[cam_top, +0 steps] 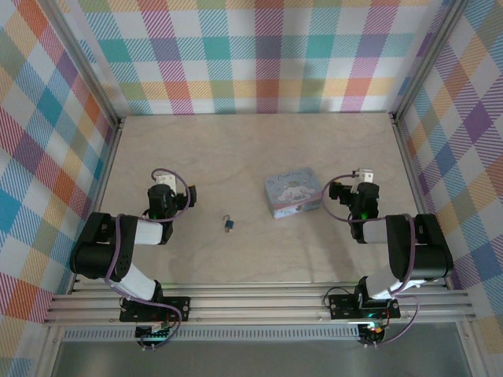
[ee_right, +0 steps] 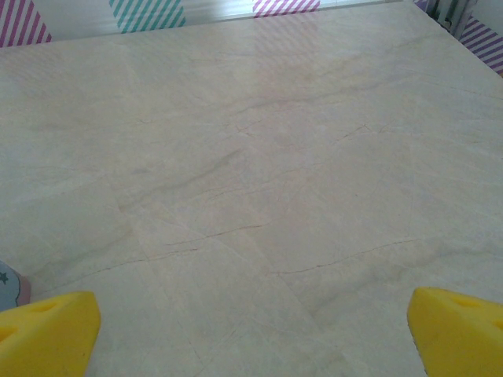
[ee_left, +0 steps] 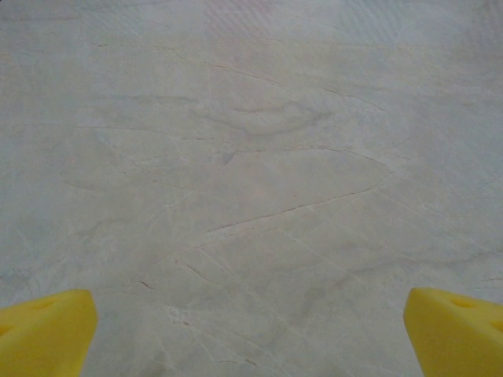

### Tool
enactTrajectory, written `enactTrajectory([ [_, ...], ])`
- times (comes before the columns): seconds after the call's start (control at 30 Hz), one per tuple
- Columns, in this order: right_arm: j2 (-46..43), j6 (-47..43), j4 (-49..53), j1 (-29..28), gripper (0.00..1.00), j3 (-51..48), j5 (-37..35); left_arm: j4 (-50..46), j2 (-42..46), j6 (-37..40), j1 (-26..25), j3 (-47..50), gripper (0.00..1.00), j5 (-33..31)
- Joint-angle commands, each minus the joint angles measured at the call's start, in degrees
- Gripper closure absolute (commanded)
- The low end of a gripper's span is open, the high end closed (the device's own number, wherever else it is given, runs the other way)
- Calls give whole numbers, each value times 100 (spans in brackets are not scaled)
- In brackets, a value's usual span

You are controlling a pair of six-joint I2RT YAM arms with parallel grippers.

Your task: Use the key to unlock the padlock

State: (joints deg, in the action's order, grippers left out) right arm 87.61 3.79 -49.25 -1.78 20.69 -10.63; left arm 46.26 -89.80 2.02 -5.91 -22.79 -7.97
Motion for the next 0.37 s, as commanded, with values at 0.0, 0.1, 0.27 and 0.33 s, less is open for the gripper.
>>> enactTrajectory([
  [0.0, 10, -29, -105, 3, 0, 116, 23, 85, 15, 44, 55, -95, 0, 66],
  [0.1, 36, -100, -52, -2, 0, 166, 147, 89, 14, 49, 55, -95, 0, 67],
  [0.27, 24, -98, -64, 0, 0, 150, 160, 89, 15, 45, 51, -94, 0, 66],
  [0.33, 19, -98, -73, -6, 0, 146, 165, 86, 11, 47, 55, -94, 0, 67],
])
